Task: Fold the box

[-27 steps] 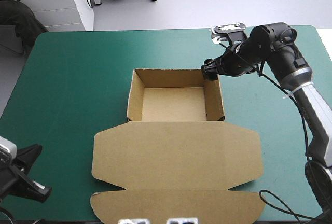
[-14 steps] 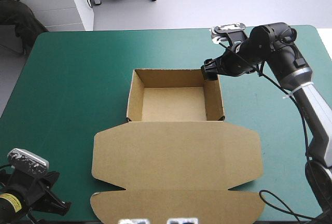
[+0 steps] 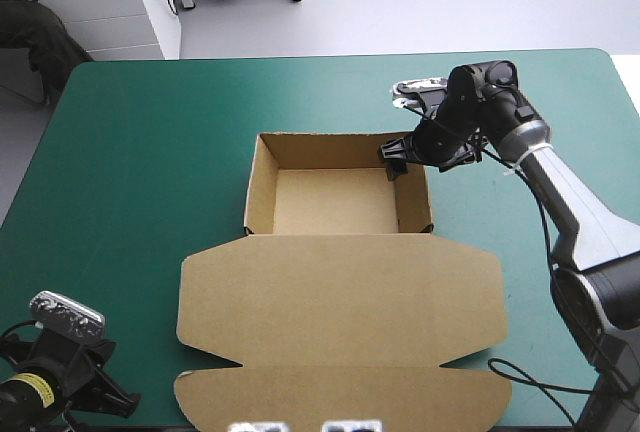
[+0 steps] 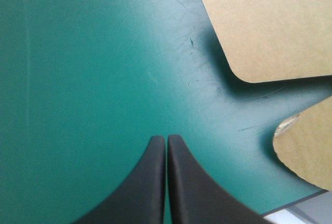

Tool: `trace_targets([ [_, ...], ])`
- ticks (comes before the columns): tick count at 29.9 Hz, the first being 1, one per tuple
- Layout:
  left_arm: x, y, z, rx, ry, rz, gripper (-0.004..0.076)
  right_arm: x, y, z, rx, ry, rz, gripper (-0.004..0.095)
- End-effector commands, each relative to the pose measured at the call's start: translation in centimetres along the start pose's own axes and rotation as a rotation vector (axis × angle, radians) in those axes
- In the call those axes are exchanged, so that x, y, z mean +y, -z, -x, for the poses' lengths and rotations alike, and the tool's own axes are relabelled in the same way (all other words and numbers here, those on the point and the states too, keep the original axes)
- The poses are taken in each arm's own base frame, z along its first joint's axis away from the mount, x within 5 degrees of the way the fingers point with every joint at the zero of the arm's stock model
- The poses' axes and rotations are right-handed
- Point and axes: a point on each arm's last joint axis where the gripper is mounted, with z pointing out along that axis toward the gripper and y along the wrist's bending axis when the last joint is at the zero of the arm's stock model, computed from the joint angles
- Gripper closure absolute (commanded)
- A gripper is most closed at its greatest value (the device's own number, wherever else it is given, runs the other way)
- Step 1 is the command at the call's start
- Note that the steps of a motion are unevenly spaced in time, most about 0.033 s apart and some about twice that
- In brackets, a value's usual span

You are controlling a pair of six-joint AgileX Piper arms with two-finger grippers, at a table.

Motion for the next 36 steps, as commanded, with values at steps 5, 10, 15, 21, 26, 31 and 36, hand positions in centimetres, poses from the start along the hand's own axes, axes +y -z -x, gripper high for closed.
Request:
trace_targets([
  [5, 0.2, 0.4, 0.3, 0.01, 0.002, 0.013, 0.0731, -0.5, -1.5, 0.6, 0.028, 0.0, -0.02, 0.0116],
  [10, 0.2, 0.4, 0.4, -0.011, 0.002, 0.014, 0.0731, -1.0, -3.2, 0.7, 0.067, 0.004, -0.048, 0.0352],
  [15, 0.2, 0.4, 0.5, -0.015, 0.002, 0.015, 0.0731, -1.1, -3.8, 0.8, 0.071, 0.004, -0.052, 0.0711],
  [21, 0.2, 0.4, 0.5, -0.015, 0.007, 0.015, 0.0731, -1.1, -3.8, 0.8, 0.068, 0.004, -0.052, 0.0926],
  [26, 0.2, 0.4, 0.5, -0.015, 0.007, 0.015, 0.0731, -1.0, -3.3, 1.1, 0.036, 0.027, -0.051, 0.0926],
  [31, 0.2, 0.4, 0.5, -0.015, 0.007, 0.015, 0.0731, -1.3, -0.8, 2.7, -0.084, 0.089, -0.124, 0.0926],
  [36, 0.2, 0.4, 0.5, -0.013, 0.008, 0.013, 0.0731, -3.9, 3.0, 4.4, -0.207, 0.142, -0.361, 0.0926],
])
